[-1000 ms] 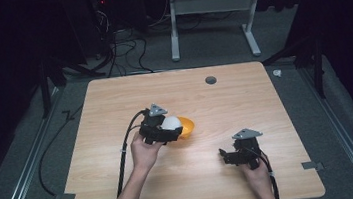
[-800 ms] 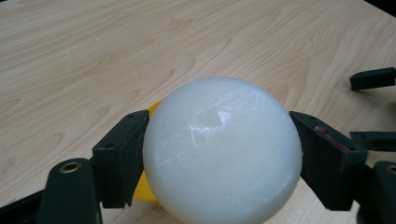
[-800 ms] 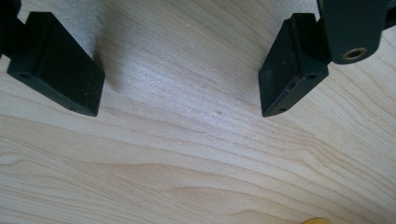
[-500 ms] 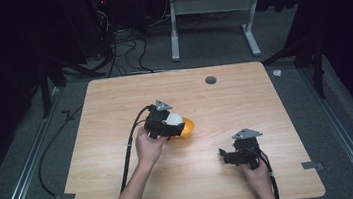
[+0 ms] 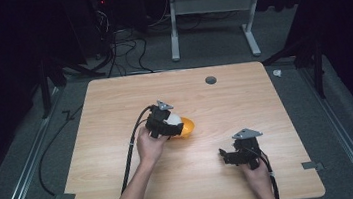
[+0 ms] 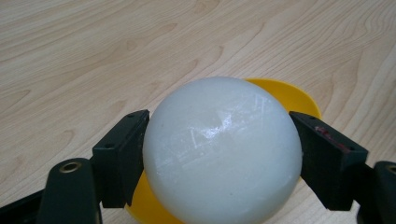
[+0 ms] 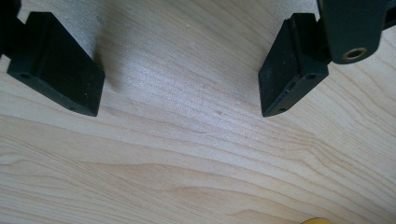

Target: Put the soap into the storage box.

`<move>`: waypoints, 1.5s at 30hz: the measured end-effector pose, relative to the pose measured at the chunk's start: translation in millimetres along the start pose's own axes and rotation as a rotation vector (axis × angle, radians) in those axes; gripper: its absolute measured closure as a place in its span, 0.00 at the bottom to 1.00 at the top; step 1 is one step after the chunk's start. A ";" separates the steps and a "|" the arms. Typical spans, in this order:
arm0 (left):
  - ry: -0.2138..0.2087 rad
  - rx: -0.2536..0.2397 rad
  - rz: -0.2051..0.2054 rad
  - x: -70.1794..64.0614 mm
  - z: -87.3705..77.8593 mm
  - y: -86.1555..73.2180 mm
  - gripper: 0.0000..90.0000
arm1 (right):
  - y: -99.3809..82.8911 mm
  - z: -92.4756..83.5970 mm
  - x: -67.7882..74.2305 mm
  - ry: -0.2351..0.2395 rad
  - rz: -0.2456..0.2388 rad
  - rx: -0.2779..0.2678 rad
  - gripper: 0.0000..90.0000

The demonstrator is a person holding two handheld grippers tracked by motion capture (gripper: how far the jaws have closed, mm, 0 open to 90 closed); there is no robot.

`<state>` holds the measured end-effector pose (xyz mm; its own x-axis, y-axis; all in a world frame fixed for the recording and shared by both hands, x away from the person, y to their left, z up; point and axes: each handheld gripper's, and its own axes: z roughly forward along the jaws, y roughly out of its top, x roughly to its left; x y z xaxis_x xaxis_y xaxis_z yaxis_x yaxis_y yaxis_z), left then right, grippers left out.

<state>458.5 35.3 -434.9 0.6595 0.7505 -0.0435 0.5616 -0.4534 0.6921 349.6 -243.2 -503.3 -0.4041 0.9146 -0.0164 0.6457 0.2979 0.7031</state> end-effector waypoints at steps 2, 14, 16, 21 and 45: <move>0.002 0.002 -0.004 0.7 1.7 0.0 0.27 | 0.0 0.0 0.0 0.000 0.000 0.000 0.17; 0.010 0.024 0.004 -0.1 10.5 -1.5 0.27 | 0.0 0.0 0.0 0.000 0.000 0.000 0.17; 0.017 0.029 0.005 0.1 11.6 -2.0 0.27 | 0.0 0.0 0.0 0.000 0.000 0.000 0.17; 0.016 0.029 0.008 -0.9 12.8 -2.2 0.26 | 0.0 0.0 0.0 0.000 -0.001 0.000 0.17; 0.001 -0.095 -0.016 1.2 -26.0 -3.9 0.26 | 0.0 0.0 0.2 0.001 -0.001 0.000 0.17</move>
<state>444.2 50.5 -418.9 0.6505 0.7576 -0.0544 0.5218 -0.3938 0.7567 349.5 -243.1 -503.3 -0.4052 0.9141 -0.0168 0.6451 0.2989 0.7032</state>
